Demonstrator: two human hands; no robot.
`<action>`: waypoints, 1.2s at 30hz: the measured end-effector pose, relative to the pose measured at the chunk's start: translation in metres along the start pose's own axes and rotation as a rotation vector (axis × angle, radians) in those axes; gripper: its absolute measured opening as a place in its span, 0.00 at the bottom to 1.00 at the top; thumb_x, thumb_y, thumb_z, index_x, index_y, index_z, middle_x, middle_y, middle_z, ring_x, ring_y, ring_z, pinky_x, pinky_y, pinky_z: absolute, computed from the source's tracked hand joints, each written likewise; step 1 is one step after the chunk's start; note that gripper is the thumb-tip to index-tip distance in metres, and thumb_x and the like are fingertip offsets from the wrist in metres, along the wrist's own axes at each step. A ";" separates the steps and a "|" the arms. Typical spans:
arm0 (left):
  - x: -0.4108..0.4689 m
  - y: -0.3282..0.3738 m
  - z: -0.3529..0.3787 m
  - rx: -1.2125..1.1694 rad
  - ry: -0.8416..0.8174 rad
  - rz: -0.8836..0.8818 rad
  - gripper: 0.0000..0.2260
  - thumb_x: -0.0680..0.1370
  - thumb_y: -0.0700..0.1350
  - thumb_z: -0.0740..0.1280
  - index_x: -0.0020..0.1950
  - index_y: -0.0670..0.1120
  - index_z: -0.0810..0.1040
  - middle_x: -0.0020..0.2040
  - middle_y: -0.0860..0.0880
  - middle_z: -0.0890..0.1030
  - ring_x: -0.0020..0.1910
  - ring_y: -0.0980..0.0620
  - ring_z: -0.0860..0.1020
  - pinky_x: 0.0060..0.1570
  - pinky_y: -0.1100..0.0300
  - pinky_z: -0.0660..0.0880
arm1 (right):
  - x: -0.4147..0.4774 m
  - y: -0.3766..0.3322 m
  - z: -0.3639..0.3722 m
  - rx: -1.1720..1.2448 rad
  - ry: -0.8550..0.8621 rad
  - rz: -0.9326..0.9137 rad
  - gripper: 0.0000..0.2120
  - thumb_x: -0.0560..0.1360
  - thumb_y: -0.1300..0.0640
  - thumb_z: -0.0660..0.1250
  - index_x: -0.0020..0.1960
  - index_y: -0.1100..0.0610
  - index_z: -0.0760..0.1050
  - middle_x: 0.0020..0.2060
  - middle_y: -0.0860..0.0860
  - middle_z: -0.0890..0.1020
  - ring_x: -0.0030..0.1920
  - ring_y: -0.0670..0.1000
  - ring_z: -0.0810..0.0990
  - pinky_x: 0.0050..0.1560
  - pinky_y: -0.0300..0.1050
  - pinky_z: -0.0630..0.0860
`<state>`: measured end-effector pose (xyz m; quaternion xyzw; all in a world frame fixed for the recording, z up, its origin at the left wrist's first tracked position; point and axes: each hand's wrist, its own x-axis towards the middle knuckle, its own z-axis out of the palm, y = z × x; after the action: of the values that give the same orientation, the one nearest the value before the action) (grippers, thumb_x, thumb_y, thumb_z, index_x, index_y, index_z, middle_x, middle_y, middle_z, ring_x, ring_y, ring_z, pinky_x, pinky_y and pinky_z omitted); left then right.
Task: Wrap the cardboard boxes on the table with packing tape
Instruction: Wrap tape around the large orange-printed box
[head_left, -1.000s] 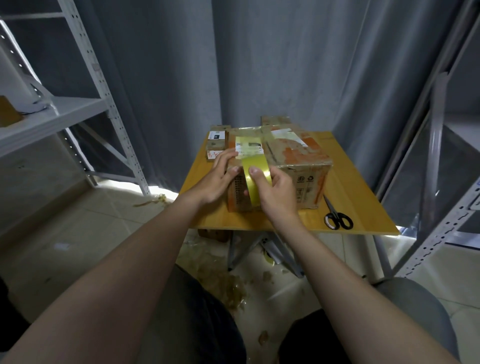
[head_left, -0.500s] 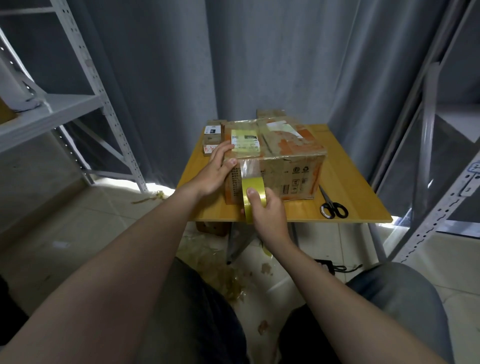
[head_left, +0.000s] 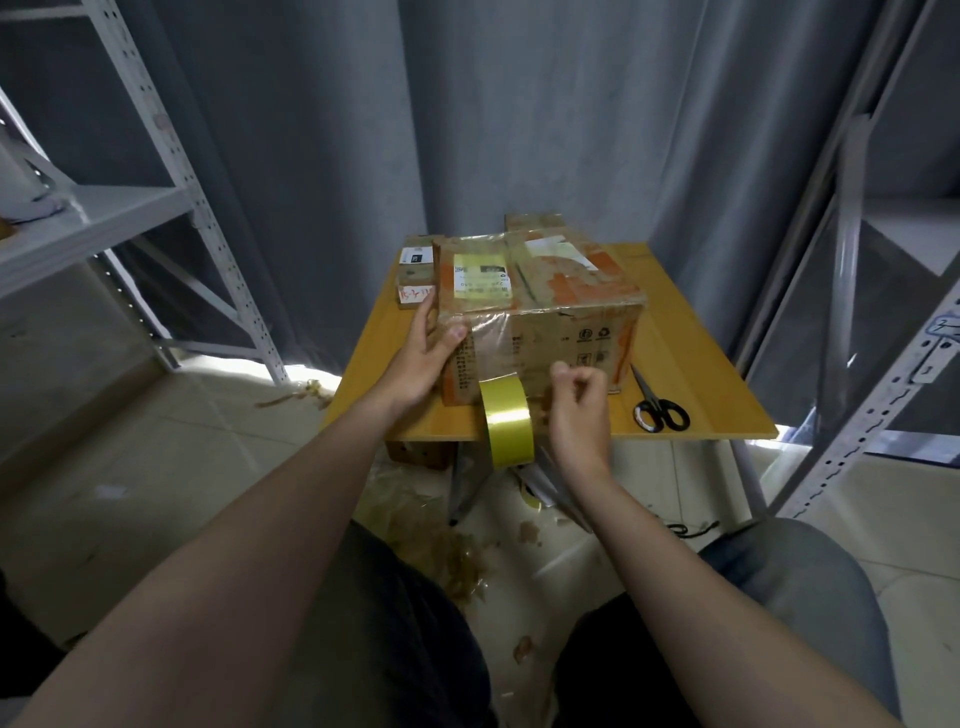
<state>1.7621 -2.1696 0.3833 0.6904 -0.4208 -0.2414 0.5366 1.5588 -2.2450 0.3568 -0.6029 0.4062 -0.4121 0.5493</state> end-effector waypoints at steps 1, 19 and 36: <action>-0.001 -0.008 0.003 -0.015 0.016 -0.056 0.41 0.76 0.67 0.65 0.84 0.56 0.51 0.76 0.53 0.71 0.67 0.55 0.75 0.65 0.52 0.76 | 0.010 -0.002 -0.006 0.016 0.093 -0.029 0.10 0.84 0.43 0.61 0.50 0.48 0.70 0.53 0.49 0.77 0.50 0.48 0.77 0.43 0.41 0.69; -0.026 -0.026 0.021 -0.028 -0.080 -0.260 0.44 0.74 0.37 0.78 0.81 0.50 0.56 0.79 0.47 0.67 0.78 0.47 0.68 0.75 0.46 0.69 | 0.076 -0.012 -0.025 -0.202 0.081 0.127 0.17 0.85 0.43 0.60 0.42 0.51 0.71 0.80 0.54 0.58 0.79 0.59 0.61 0.77 0.57 0.60; -0.037 0.068 -0.008 0.002 0.157 -0.067 0.15 0.83 0.50 0.68 0.67 0.66 0.73 0.50 0.56 0.80 0.46 0.54 0.79 0.40 0.59 0.75 | 0.051 -0.107 -0.028 -0.303 0.246 -0.085 0.11 0.81 0.45 0.64 0.43 0.49 0.72 0.56 0.51 0.64 0.65 0.59 0.62 0.60 0.54 0.58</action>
<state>1.7264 -2.1389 0.4459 0.7216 -0.3542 -0.2039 0.5588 1.5527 -2.2950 0.4674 -0.6403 0.5019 -0.4395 0.3807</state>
